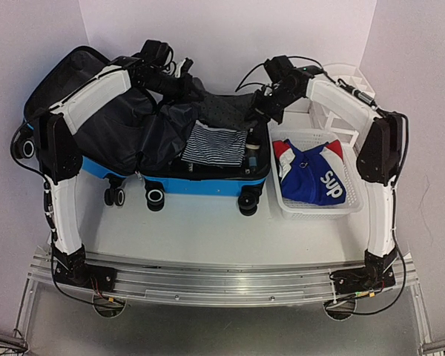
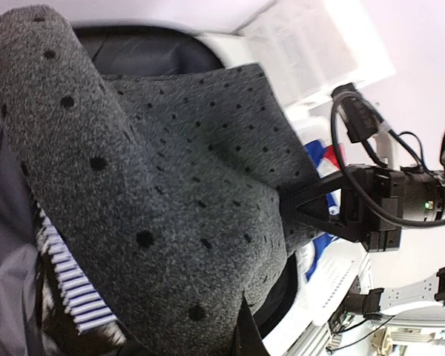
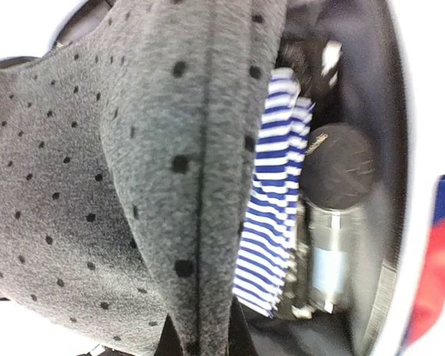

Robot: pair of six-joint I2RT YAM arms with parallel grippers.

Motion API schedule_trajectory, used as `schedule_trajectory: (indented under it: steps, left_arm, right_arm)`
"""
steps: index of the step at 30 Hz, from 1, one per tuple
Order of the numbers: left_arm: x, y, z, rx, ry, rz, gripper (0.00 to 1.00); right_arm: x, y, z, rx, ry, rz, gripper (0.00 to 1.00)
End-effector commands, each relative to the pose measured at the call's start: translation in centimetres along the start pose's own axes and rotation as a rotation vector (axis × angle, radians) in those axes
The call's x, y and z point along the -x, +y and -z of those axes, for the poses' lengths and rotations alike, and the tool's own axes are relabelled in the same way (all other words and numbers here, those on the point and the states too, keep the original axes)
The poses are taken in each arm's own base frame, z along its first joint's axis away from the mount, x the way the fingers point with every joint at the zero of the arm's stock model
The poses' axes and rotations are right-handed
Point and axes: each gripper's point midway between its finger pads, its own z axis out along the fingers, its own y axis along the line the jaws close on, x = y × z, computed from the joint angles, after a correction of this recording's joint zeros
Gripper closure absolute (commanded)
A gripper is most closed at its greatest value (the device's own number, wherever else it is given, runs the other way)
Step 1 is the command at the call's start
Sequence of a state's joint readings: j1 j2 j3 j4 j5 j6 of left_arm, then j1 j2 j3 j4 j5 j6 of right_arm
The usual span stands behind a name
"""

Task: Open, take out, and arrange the luggage

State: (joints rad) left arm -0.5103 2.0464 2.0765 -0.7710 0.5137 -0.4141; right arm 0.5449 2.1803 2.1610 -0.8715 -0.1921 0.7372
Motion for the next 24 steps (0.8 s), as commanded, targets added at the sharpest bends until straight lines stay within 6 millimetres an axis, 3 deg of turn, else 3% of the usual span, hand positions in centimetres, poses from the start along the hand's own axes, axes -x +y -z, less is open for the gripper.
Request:
schedule_trajectory:
  steps: [1, 4, 8, 11, 14, 18, 24]
  left_arm:
    - [3.6, -7.4, -0.3, -0.103, -0.143, -0.179, 1.0]
    - [2.3, -11.5, -2.7, -0.181, -0.132, -0.192, 1.0]
    - [-0.9, -17.2, -6.4, -0.277, -0.099, -0.234, 1.0]
    - [-3.7, -19.9, -9.3, -0.335, -0.059, -0.224, 1.0]
    - [-6.8, -21.8, -12.2, -0.366, -0.023, -0.246, 1.0]
    - [-11.2, -21.9, -15.6, -0.346, 0.06, -0.237, 1.0]
    - [-19.2, -18.5, -18.5, -0.248, 0.276, -0.132, 1.0]
  right_arm:
    - [1.5, -2.1, 9.0, -0.051, -0.078, 0.054, 1.0]
    - [1.0, -4.8, 12.8, -0.087, -0.094, 0.045, 1.0]
    - [-0.9, -9.1, 17.1, -0.142, -0.089, 0.019, 1.0]
    - [-3.6, -13.4, 18.7, -0.193, -0.047, -0.009, 1.0]
    - [-6.4, -17.9, 18.8, -0.262, 0.013, -0.033, 1.0]
    - [-9.3, -22.5, 18.0, -0.29, 0.096, -0.088, 1.0]
    - [-11.7, -26.5, 16.8, -0.35, 0.19, -0.149, 1.0]
